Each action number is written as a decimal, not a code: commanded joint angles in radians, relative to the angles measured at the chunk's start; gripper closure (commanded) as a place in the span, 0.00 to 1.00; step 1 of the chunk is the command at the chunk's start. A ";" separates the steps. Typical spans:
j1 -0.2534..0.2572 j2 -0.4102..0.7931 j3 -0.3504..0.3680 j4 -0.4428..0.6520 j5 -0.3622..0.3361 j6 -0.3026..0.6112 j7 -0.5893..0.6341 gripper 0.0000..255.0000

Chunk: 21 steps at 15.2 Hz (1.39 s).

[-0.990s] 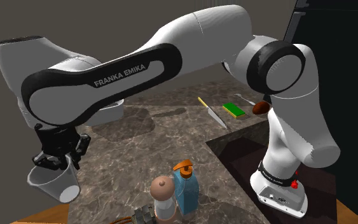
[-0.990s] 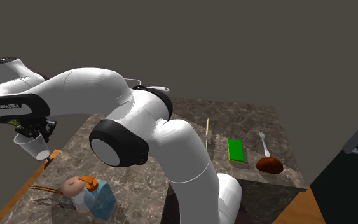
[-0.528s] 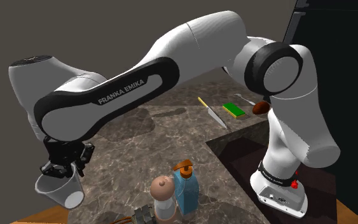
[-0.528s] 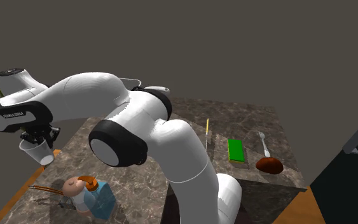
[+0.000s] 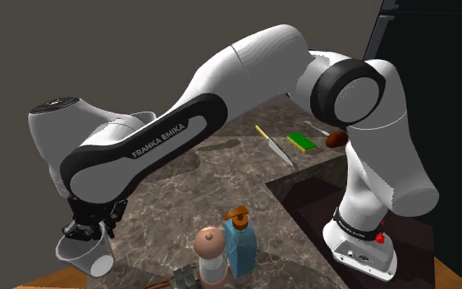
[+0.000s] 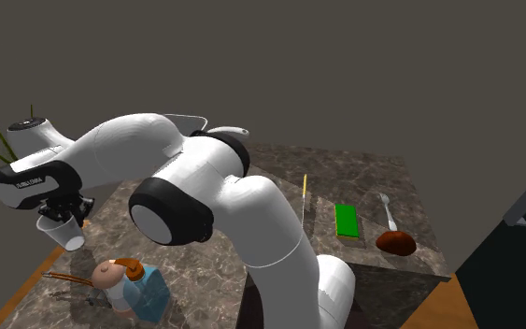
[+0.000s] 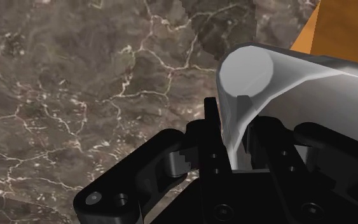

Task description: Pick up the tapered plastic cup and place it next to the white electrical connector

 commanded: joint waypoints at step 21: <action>-0.007 -0.043 0.002 0.032 0.006 -0.075 -0.005 0.00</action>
